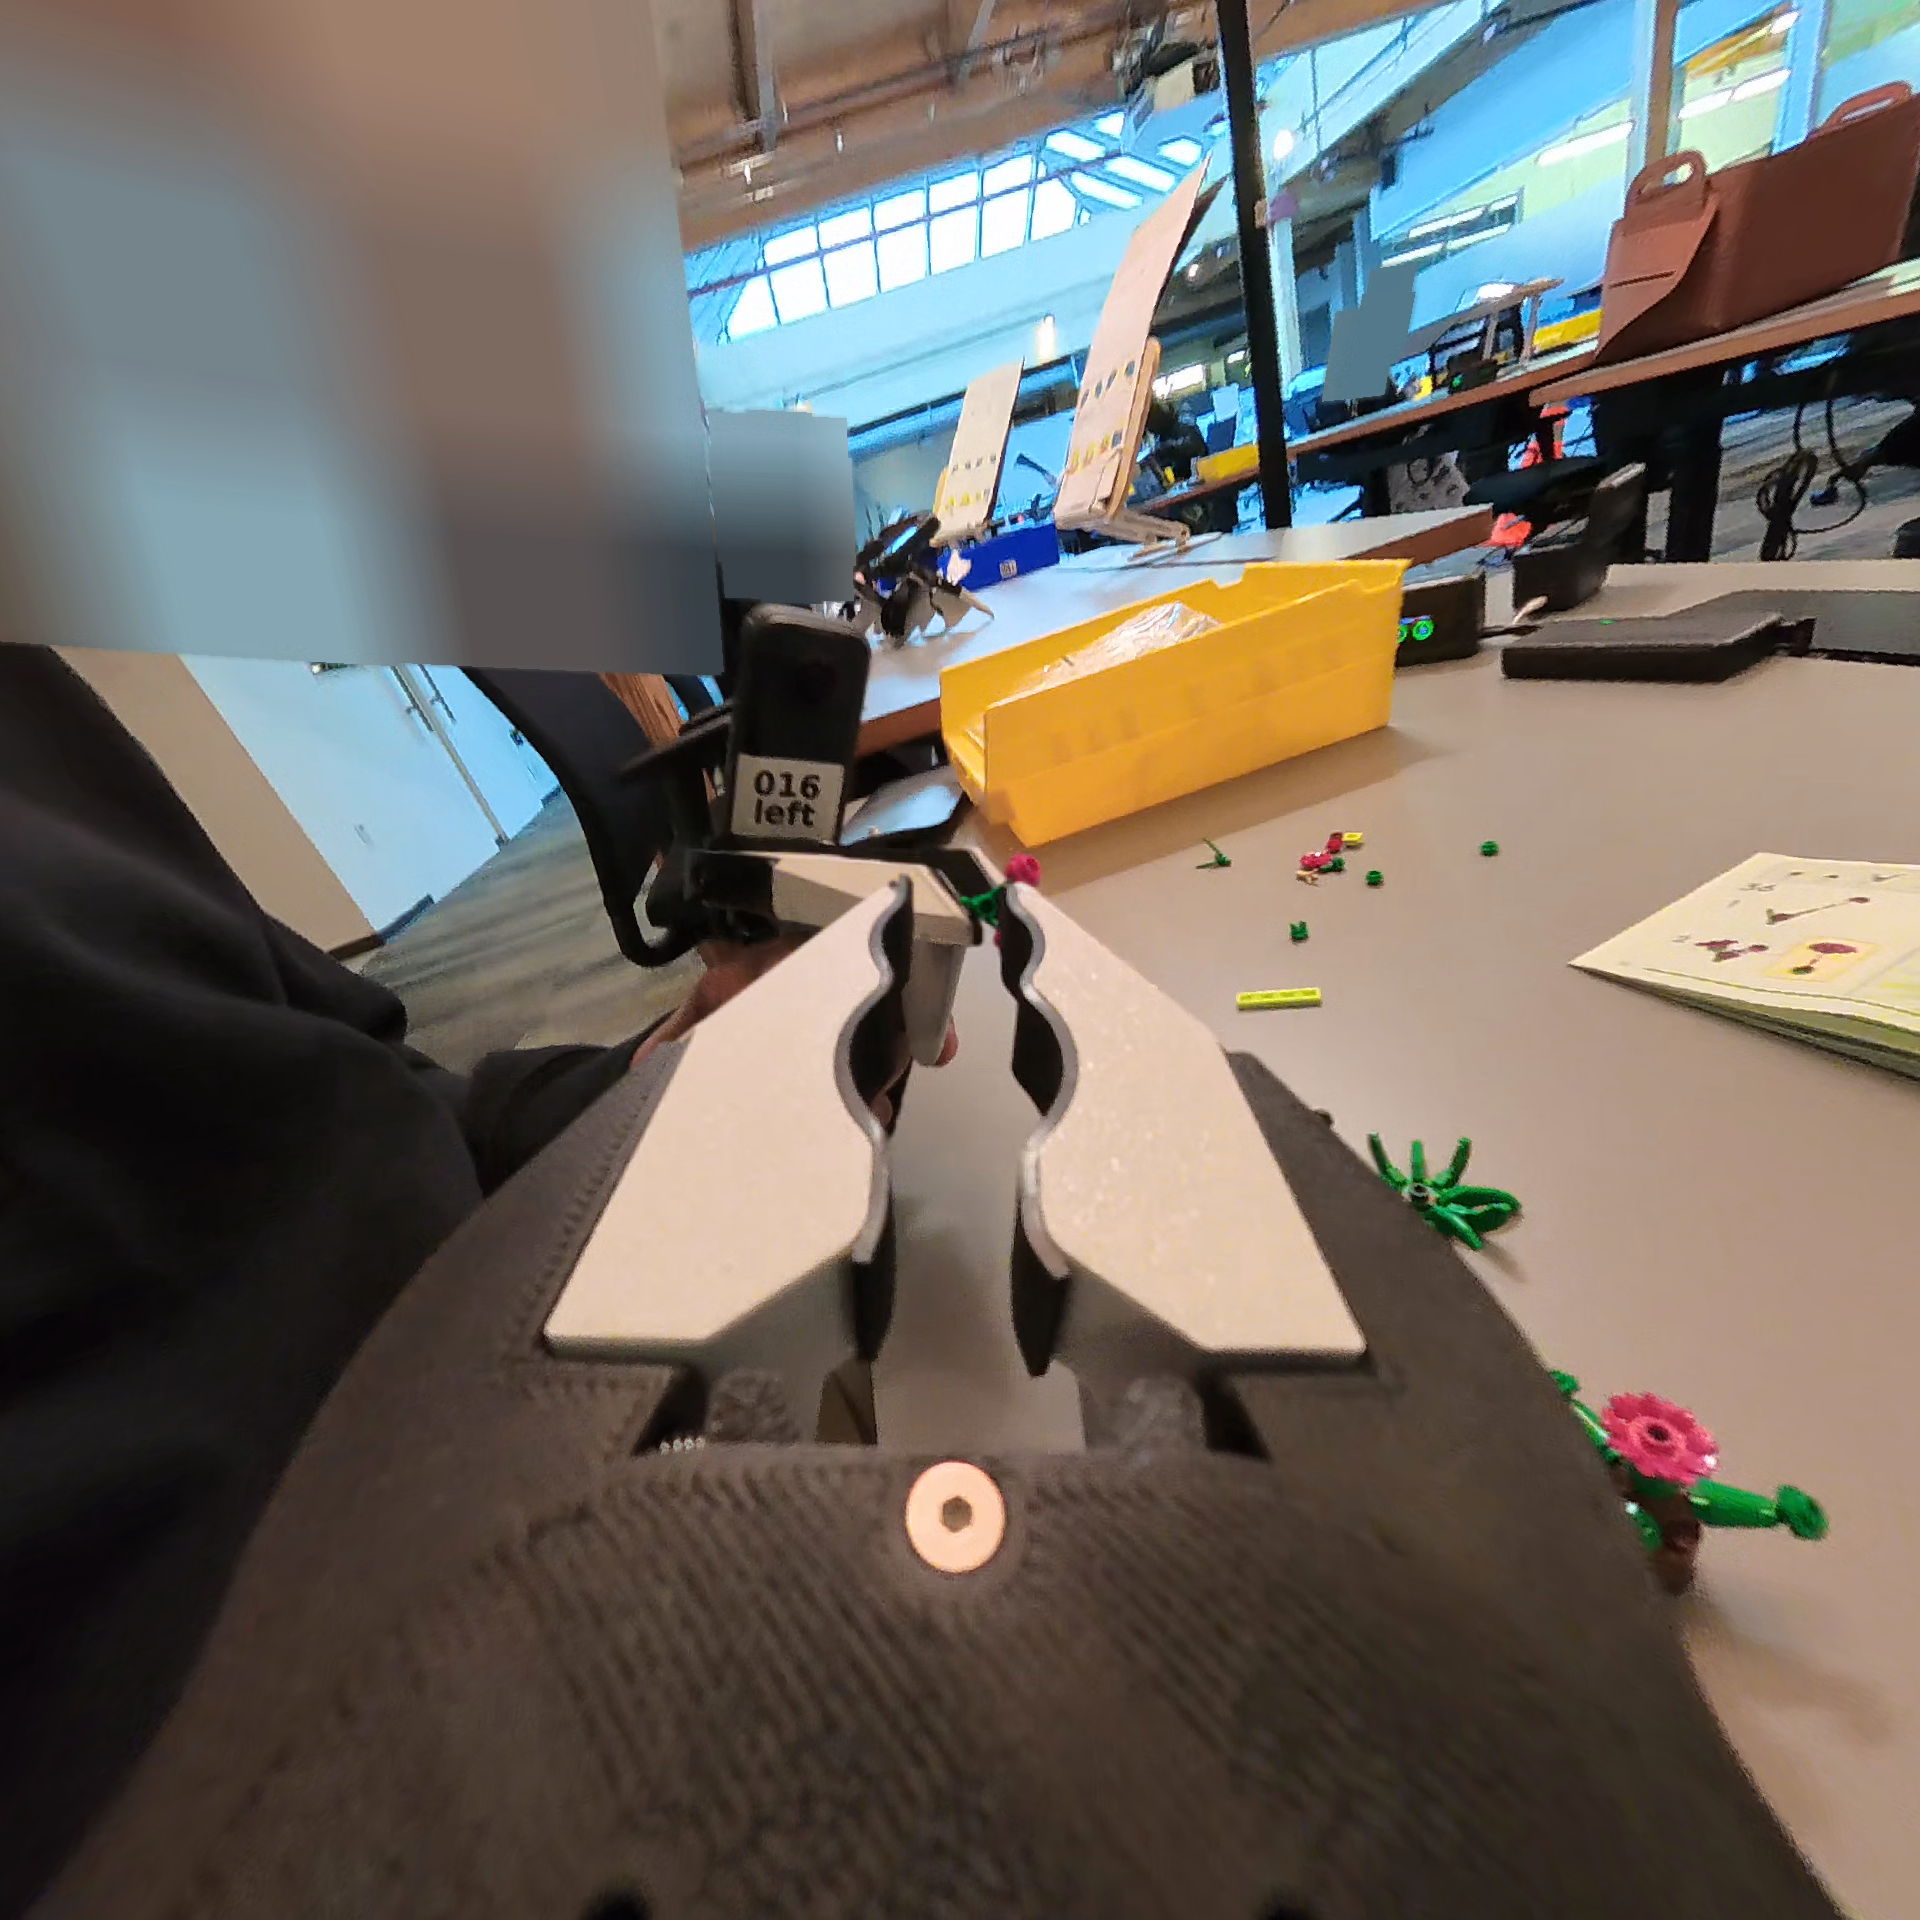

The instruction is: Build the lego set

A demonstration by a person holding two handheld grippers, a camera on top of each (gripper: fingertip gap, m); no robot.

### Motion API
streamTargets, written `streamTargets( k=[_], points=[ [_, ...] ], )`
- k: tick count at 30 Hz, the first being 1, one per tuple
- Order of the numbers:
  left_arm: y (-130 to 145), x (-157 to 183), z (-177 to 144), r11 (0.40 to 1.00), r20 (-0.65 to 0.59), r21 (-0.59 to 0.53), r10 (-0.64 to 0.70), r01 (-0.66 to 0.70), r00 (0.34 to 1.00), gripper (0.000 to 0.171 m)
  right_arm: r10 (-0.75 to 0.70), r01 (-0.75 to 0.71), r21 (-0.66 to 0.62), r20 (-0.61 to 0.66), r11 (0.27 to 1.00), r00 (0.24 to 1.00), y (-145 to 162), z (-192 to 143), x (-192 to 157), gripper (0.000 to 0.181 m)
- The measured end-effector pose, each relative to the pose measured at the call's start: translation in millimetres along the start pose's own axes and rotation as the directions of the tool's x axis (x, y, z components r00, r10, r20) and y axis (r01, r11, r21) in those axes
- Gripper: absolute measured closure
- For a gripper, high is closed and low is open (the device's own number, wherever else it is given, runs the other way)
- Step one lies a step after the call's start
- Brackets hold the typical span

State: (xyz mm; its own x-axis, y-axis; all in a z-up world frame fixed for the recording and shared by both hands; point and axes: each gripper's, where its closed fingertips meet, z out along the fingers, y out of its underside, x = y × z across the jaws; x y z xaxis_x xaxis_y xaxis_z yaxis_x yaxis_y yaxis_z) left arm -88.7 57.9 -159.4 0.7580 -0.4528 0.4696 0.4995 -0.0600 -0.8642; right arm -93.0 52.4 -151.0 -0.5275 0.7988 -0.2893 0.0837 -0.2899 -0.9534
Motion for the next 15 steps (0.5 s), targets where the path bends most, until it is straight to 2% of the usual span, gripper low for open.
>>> streamTargets(
  k=[5,9,12,15],
  points=[
    [3,2,2,0.999,0.011,-0.021,0.048,-0.048,0.999,0.170,-0.017,0.016,-0.004,-0.007,1.000,1.000,2,0,1,0.181],
    [1,6,2,1.000,-0.038,0.000,0.010,-0.010,0.999,0.169,-0.020,0.020,-0.016,0.006,1.000,1.000,1,-1,-1,0.181],
    [-1,12,2,0.999,-0.101,0.016,-0.039,0.041,0.994,0.163,-0.019,0.019,-0.019,0.028,1.000,0.999,2,-1,-3,0.181],
    [-1,11,2,0.998,-0.104,0.015,-0.051,0.053,0.993,0.169,-0.005,0.006,-0.010,0.043,1.000,0.999,0,-2,-5,0.181]
  ],
)
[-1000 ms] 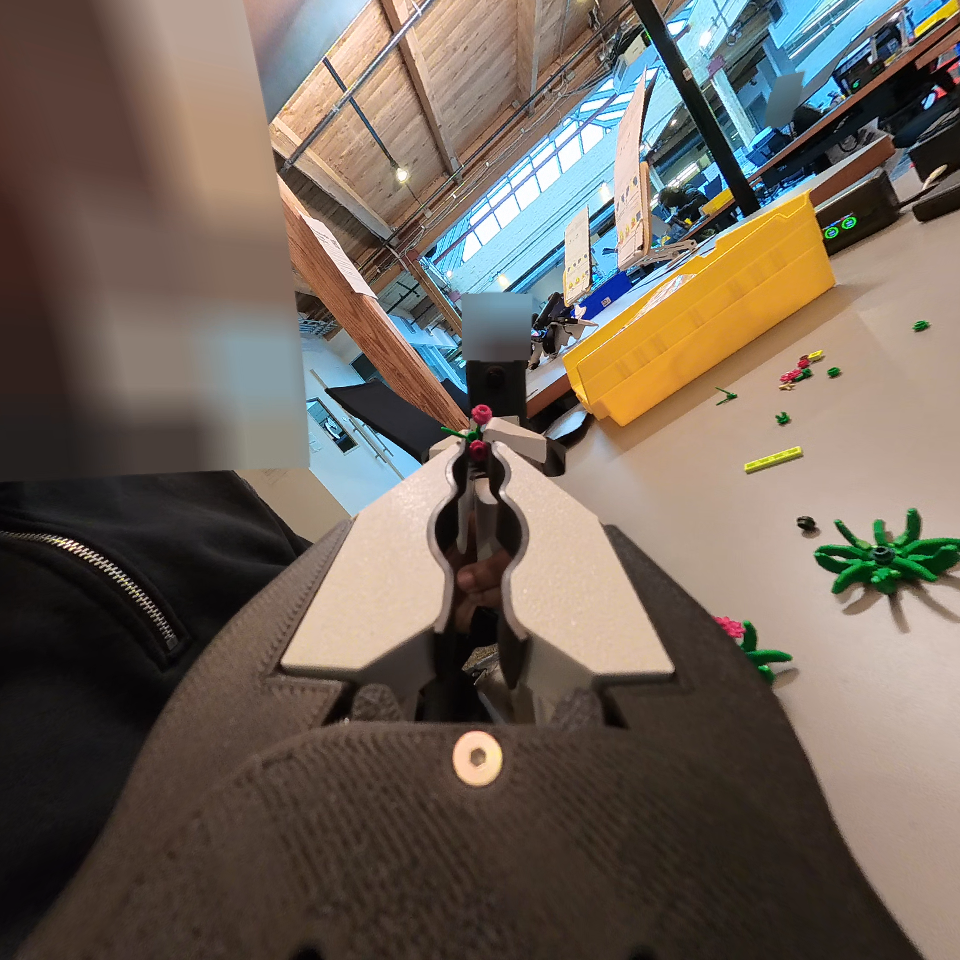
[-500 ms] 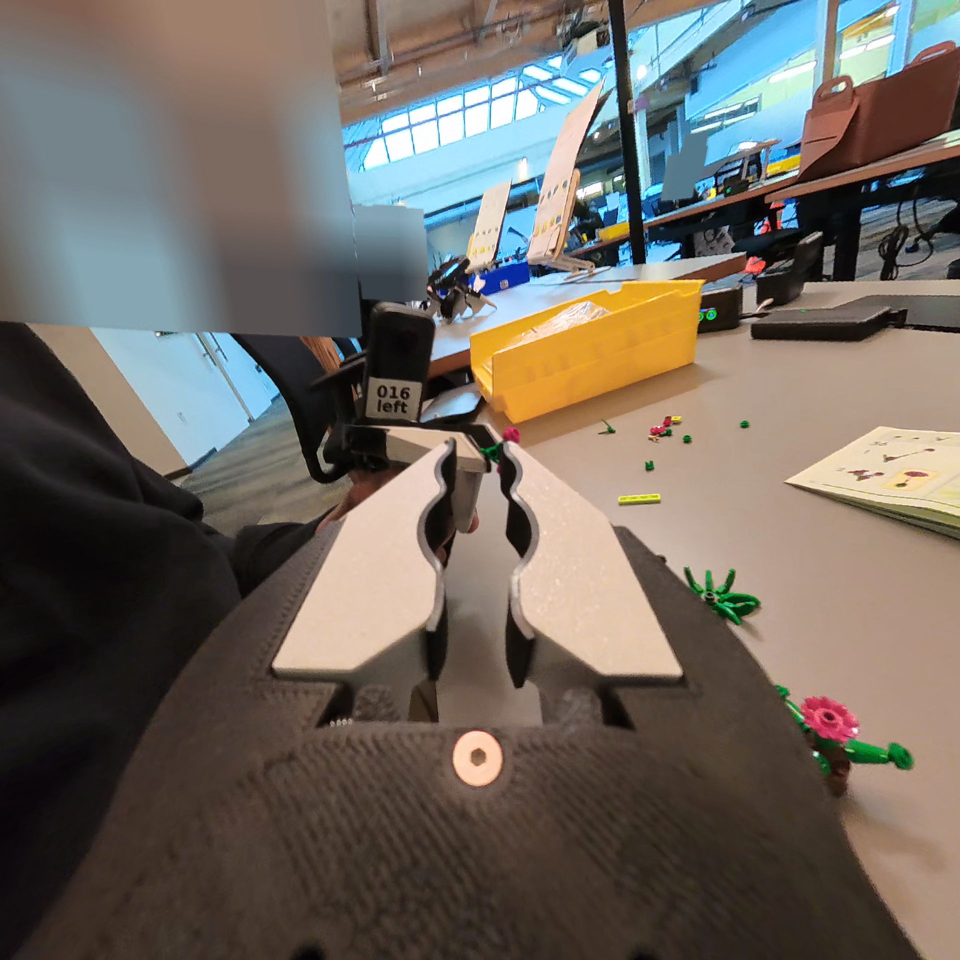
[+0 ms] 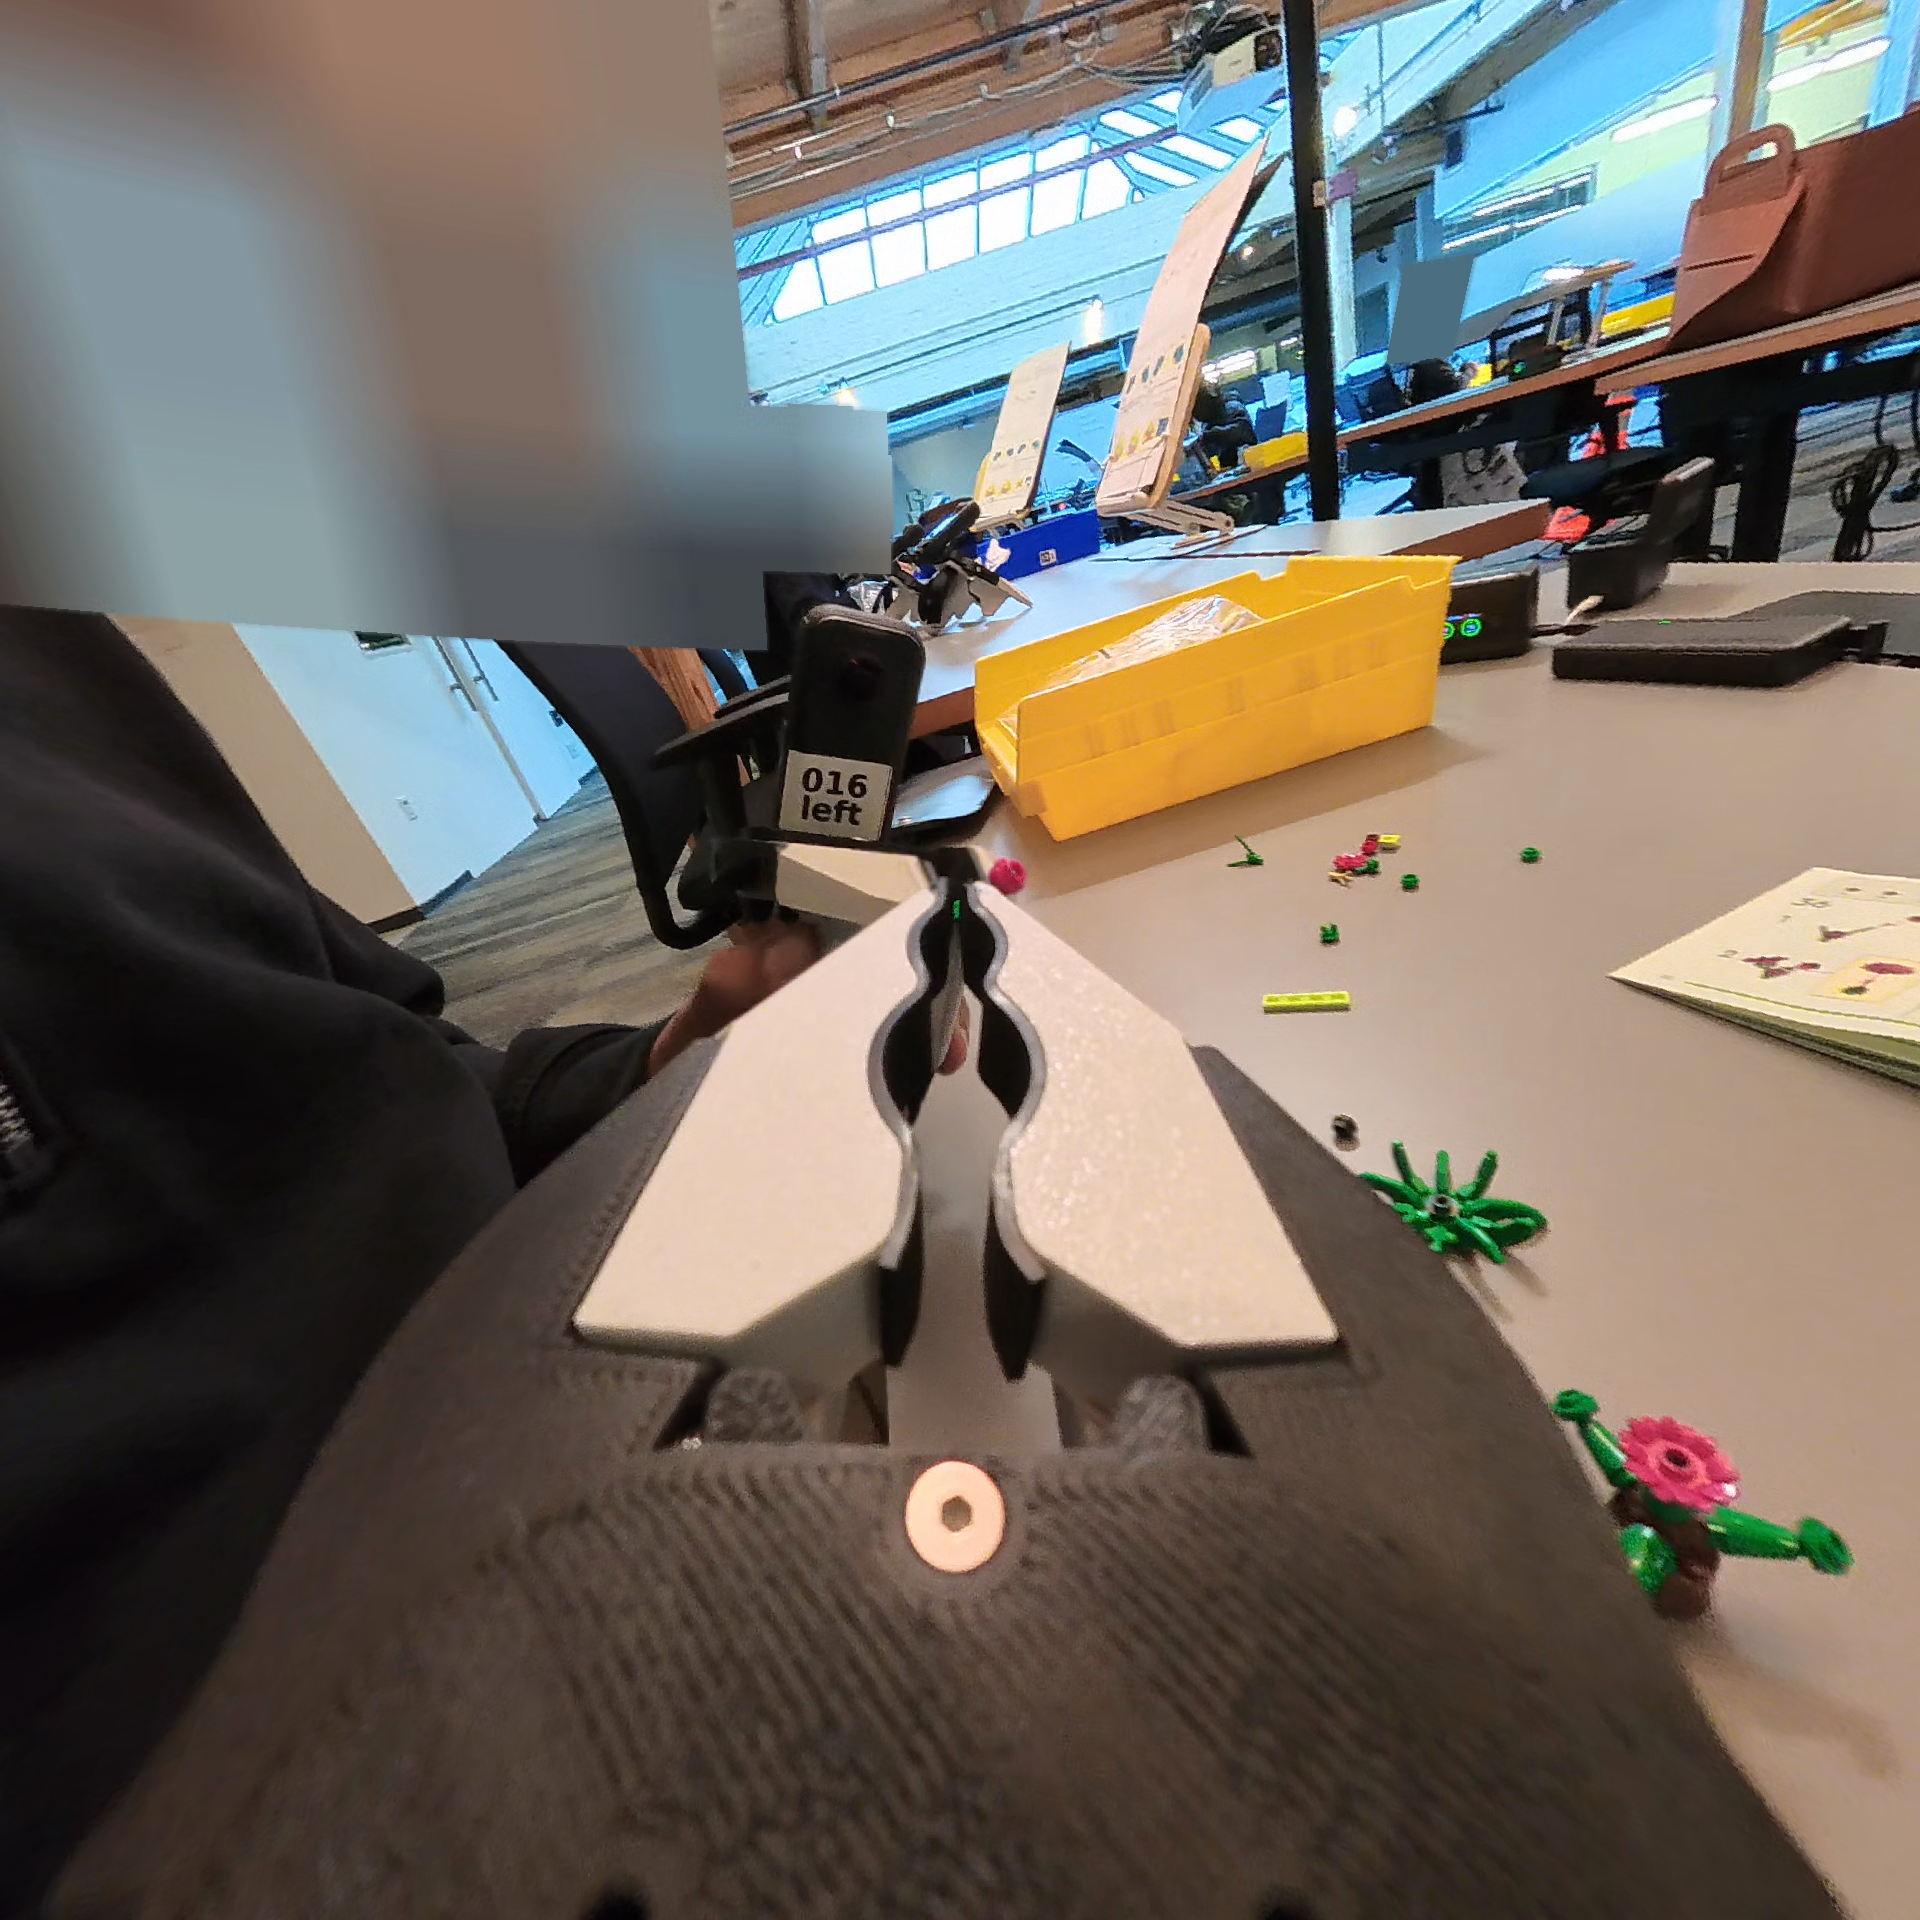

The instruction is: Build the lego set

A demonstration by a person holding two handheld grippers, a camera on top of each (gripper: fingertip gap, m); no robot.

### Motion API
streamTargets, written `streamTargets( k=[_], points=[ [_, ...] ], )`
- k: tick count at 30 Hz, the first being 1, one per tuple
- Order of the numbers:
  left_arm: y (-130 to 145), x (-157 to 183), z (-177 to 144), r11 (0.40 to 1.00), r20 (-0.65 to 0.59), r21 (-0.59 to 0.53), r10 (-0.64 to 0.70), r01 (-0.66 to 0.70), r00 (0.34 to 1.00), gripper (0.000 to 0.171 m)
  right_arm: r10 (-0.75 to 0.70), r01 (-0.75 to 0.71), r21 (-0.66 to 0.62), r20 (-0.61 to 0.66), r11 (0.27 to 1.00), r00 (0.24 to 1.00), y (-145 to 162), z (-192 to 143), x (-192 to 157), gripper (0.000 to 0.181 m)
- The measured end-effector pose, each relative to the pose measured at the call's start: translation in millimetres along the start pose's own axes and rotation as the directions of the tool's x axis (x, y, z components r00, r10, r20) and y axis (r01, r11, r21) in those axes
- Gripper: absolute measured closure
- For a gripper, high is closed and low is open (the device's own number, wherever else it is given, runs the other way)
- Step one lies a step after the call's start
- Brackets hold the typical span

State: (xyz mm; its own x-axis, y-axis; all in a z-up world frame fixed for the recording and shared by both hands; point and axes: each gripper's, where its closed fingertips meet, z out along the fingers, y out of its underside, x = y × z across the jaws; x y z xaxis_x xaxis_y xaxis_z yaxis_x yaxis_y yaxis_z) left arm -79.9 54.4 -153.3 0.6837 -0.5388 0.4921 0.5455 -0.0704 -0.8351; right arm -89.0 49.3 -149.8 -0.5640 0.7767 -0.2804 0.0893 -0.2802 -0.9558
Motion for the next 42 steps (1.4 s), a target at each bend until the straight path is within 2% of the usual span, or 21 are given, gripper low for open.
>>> streamTargets(
  k=[9,17,25,30,34,39,42],
  points=[
    [-1,5,0,1.000,-0.026,-0.004,0.015,-0.015,1.000,0.169,0.029,-0.029,0.020,0.025,0.999,0.999,-3,-2,-3,0.181],
    [-4,8,-1,0.999,-0.071,0.022,-0.027,0.029,0.997,0.168,0.027,-0.028,0.020,0.038,0.999,0.999,-5,-2,-6,0.181],
    [-6,6,-2,0.999,-0.054,0.023,-0.042,0.043,0.998,0.169,0.010,-0.010,0.016,0.019,1.000,1.000,-5,-1,-6,0.181],
    [-14,0,-9,0.998,-0.021,0.060,-0.033,0.034,0.999,0.170,-0.041,0.043,0.027,-0.050,0.999,0.998,-9,-1,3,0.176],
    [-39,-18,-36,0.991,0.091,0.130,0.019,-0.031,0.996,0.169,-0.088,0.091,0.017,-0.131,0.996,0.987,-16,-2,19,0.167],
    [-86,-46,-108,0.957,0.335,0.232,0.087,-0.172,0.938,0.169,-0.157,0.138,-0.109,-0.196,0.984,0.968,-18,21,42,0.159],
    [-104,-56,-150,0.938,0.449,0.249,0.108,-0.240,0.887,0.169,-0.292,0.279,-0.091,-0.195,0.956,0.936,-45,44,50,0.159]
  ],
)
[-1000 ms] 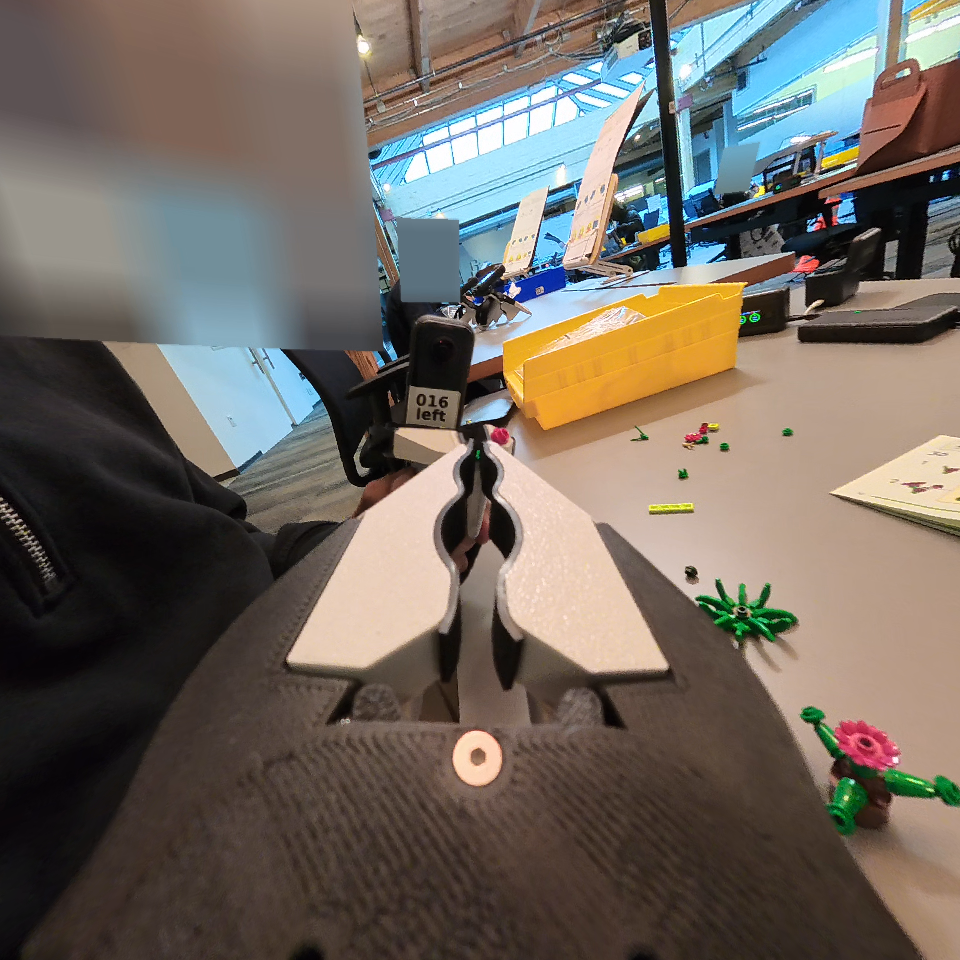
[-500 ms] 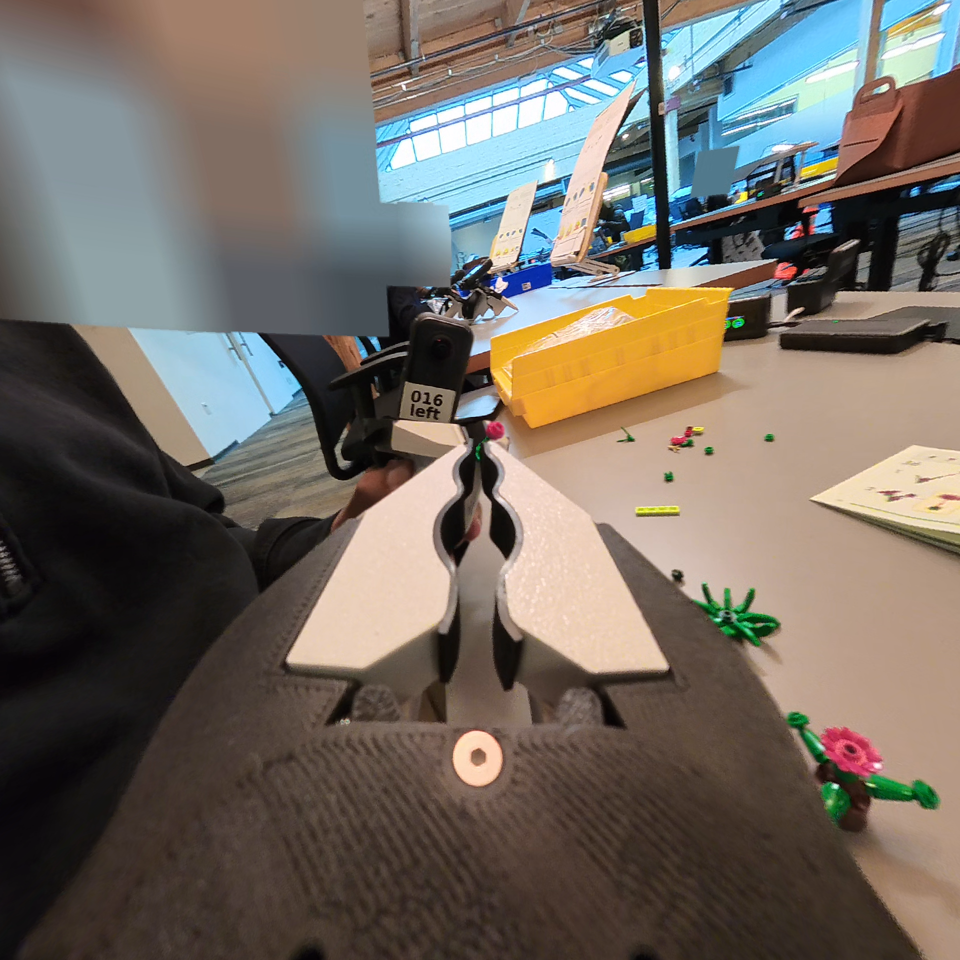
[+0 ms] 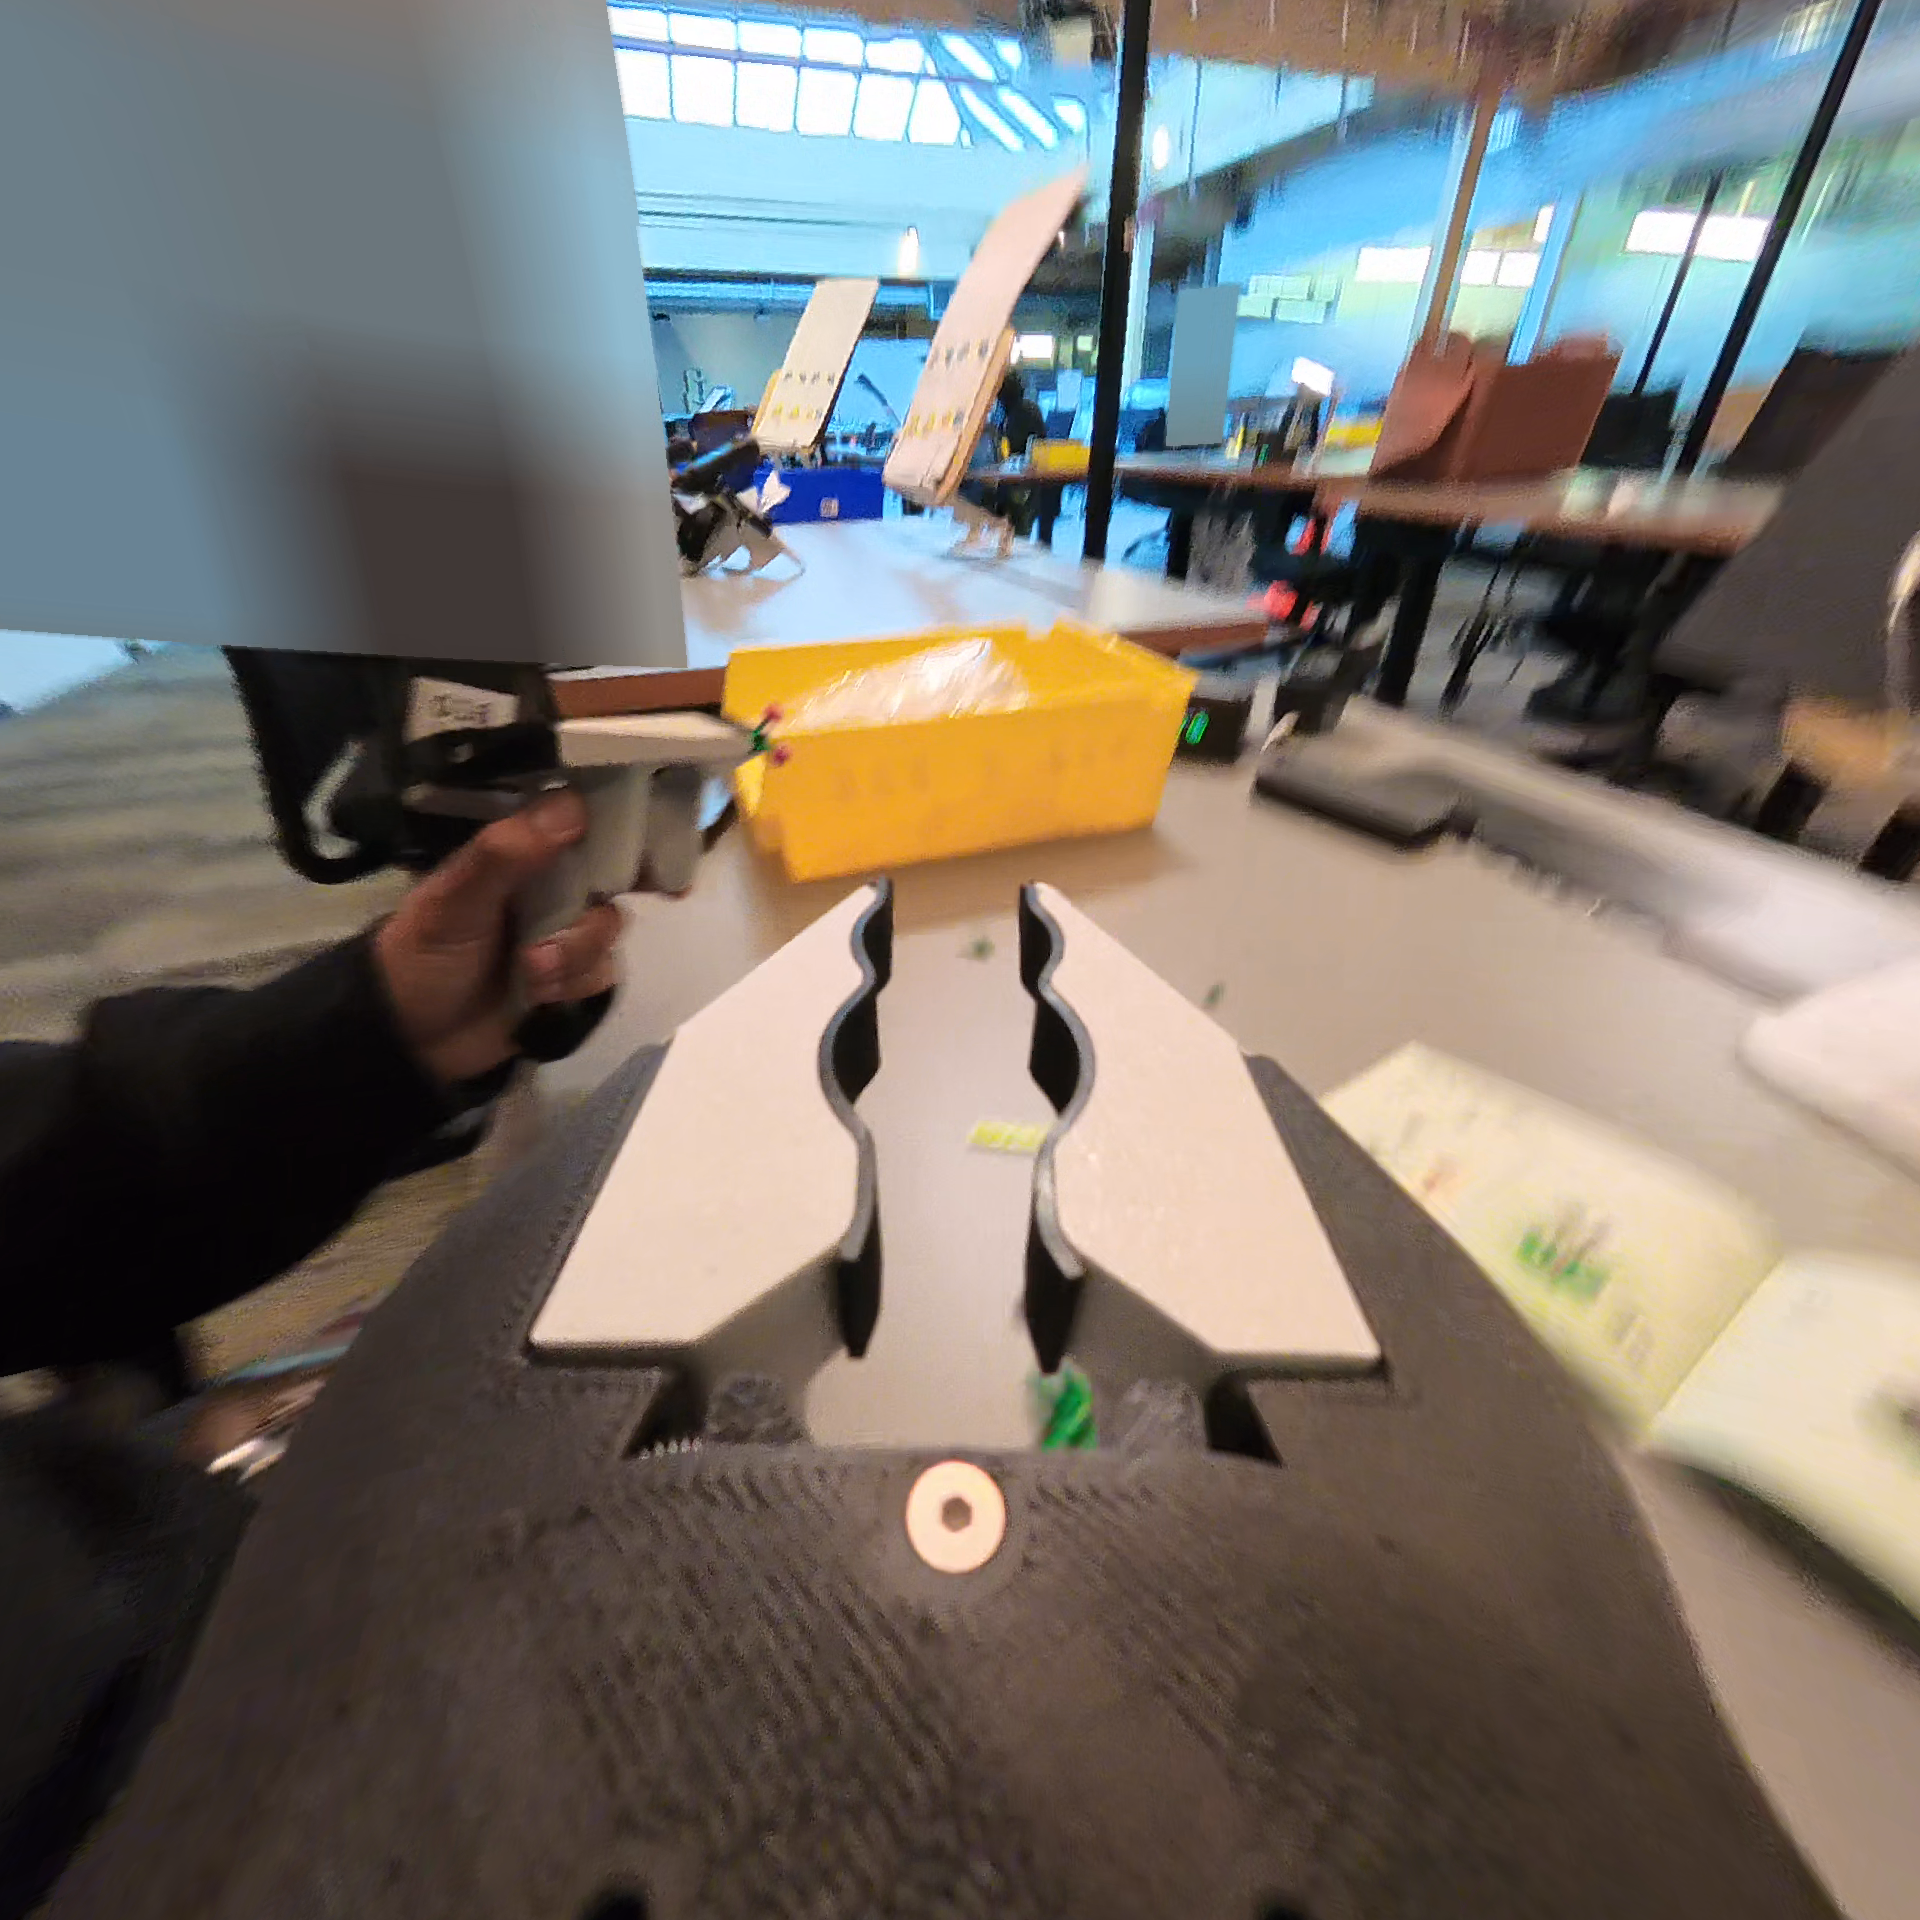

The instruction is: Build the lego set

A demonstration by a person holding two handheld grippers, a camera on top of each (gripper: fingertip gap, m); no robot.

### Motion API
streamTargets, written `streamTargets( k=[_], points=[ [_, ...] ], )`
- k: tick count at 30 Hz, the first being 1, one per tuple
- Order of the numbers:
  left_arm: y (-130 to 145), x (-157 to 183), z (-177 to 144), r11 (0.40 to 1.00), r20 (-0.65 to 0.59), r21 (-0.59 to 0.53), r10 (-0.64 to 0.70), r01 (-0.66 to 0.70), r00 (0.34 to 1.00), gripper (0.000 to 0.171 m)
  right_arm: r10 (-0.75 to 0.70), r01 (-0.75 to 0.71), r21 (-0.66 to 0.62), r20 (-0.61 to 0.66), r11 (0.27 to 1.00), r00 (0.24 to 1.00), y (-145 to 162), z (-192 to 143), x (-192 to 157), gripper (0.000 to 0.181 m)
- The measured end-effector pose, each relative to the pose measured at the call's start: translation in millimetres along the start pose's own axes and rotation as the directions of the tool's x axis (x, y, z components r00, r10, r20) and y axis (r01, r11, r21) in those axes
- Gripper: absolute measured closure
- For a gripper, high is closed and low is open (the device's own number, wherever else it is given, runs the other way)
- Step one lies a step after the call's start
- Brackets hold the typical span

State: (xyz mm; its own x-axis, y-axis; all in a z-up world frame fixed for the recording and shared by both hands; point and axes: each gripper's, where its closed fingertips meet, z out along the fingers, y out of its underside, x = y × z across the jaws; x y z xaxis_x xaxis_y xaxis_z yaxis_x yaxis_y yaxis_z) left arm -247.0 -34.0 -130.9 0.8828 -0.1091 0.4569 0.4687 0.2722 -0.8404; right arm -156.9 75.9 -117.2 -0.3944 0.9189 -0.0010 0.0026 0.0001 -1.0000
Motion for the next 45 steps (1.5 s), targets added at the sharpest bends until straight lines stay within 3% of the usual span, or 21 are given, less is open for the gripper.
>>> streamTargets(
  k=[3,7,9,12,15,23,28,38,45],
  points=[
    [-19,-19,-22,0.998,0.085,0.037,0.042,-0.045,0.996,0.169,-0.088,0.088,-0.043,-0.012,0.995,0.996,-12,34,16,0.160],
    [-27,-34,-37,0.997,0.137,0.062,0.034,-0.043,0.990,0.169,-0.101,0.111,-0.205,0.058,0.972,0.993,7,98,31,0.151],
    [-25,-38,-38,0.998,0.127,0.068,0.002,-0.011,0.992,0.169,-0.102,0.135,-0.313,0.119,0.940,0.988,31,132,37,0.152],
    [-23,-42,-38,0.998,0.122,0.066,-0.024,0.016,0.992,0.169,-0.062,0.151,-0.533,0.181,0.832,0.982,84,169,50,0.154],
    [-23,-46,-40,0.997,0.120,0.072,-0.047,0.038,0.992,0.169,-0.007,0.126,-0.631,0.188,0.765,0.982,117,190,58,0.152],
    [-19,-54,-42,0.982,0.074,0.099,-0.165,0.158,0.983,0.170,0.076,0.072,-0.695,0.181,0.716,0.981,142,210,70,0.165],
    [-18,-54,-42,0.982,0.075,0.097,-0.171,0.164,0.982,0.169,0.049,0.138,-0.739,0.225,0.659,0.973,158,213,62,0.173],
    [-17,-56,-42,0.977,0.066,0.098,-0.194,0.187,0.979,0.169,0.093,0.130,-0.759,0.244,0.639,0.965,174,219,52,0.160],
    [-16,-55,-42,0.979,0.068,0.093,-0.190,0.183,0.980,0.169,0.036,0.169,-0.748,0.249,0.641,0.968,164,217,57,0.168]
  ],
)
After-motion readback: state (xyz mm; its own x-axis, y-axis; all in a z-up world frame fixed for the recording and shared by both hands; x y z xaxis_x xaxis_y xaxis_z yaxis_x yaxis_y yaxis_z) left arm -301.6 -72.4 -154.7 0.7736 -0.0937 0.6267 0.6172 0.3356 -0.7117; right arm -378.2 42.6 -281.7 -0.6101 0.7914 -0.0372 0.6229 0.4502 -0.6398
